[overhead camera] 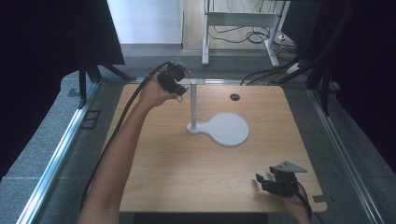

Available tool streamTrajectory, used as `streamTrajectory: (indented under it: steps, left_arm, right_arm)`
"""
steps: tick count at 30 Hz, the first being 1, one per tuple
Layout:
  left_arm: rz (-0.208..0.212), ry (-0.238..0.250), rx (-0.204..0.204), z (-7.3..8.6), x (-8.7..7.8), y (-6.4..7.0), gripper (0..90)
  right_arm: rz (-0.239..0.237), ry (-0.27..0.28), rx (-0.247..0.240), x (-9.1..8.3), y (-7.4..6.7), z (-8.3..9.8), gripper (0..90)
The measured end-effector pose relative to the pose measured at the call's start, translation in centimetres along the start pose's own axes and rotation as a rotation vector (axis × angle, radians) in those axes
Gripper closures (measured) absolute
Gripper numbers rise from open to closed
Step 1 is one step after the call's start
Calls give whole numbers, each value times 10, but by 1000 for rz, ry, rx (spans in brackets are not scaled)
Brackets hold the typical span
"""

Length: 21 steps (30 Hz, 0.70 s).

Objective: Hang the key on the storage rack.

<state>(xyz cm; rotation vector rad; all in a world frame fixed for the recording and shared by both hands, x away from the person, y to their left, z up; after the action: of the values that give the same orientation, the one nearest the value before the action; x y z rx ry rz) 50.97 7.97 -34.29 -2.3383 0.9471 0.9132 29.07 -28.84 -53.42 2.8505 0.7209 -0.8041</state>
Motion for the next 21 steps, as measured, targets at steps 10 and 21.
streamTrajectory:
  steps: [10, 21]
  left_arm:
    - [1, 3, -18, 10, -9, -5, 555]
    - [-7, 18, -37, 19, -20, -10, 555]
  right_arm:
    - [-4, -6, -6, 1, -2, 0, 328]
    - [-5, -11, -12, 3, -3, 1, 327]
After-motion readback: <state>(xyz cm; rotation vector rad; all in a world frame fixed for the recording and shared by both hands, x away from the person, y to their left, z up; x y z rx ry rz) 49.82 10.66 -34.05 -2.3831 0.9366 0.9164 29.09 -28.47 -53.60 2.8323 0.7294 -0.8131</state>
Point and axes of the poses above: each handheld gripper's, and its own axes: x roughly forward along the jaws, z roughly out of its underside, y roughly to its right, the point moved 4 cm from there along x, roughly forward along the jaws, and after that the axes turned 11 degrees about y, right-handed, at the moved point
